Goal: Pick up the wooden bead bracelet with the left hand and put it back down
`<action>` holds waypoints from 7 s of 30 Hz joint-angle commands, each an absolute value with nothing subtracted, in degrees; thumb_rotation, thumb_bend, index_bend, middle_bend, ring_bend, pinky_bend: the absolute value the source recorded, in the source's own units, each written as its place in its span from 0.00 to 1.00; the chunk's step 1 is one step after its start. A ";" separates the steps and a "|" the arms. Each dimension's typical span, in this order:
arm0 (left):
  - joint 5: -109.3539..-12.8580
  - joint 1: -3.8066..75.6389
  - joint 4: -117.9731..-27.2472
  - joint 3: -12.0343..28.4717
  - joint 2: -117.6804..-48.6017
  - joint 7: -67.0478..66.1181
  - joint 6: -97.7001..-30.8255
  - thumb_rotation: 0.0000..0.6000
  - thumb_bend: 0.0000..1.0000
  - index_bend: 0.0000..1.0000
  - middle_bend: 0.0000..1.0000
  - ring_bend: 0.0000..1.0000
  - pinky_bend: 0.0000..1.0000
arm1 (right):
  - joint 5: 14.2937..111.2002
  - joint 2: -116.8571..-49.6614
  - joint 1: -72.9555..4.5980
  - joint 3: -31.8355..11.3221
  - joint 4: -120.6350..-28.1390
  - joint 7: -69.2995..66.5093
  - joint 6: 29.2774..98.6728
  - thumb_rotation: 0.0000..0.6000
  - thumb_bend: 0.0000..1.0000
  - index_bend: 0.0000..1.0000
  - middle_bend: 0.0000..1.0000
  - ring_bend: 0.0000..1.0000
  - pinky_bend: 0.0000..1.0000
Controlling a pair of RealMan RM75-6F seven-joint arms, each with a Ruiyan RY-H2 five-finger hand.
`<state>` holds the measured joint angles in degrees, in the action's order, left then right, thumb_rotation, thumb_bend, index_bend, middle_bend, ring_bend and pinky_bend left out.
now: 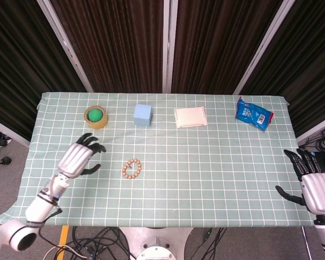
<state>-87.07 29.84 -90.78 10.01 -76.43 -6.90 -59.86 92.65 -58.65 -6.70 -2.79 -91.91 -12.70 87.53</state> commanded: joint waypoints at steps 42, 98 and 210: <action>-50.67 45.93 -76.23 9.63 -99.63 -39.86 -53.10 0.71 0.27 0.43 0.53 0.31 0.15 | 89.81 -59.50 -5.81 -3.32 -89.40 -14.69 86.93 1.00 0.11 0.06 0.13 0.00 0.00; -71.83 28.93 -94.60 32.51 -79.41 58.79 -16.87 0.57 0.52 0.56 0.66 0.40 0.18 | 91.12 -58.71 -3.95 -3.64 -91.33 -13.33 90.10 1.00 0.11 0.06 0.14 0.00 0.00; -79.46 39.61 -85.75 11.48 -80.33 70.71 -39.66 0.07 0.57 0.50 0.66 0.55 0.15 | 90.19 -57.81 -4.88 -5.36 -92.78 -10.86 90.00 1.00 0.11 0.06 0.15 0.00 0.00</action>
<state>-79.43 39.58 -85.77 11.52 -80.29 70.68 -39.66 90.19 -57.80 -4.88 -5.37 -92.78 -10.87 89.99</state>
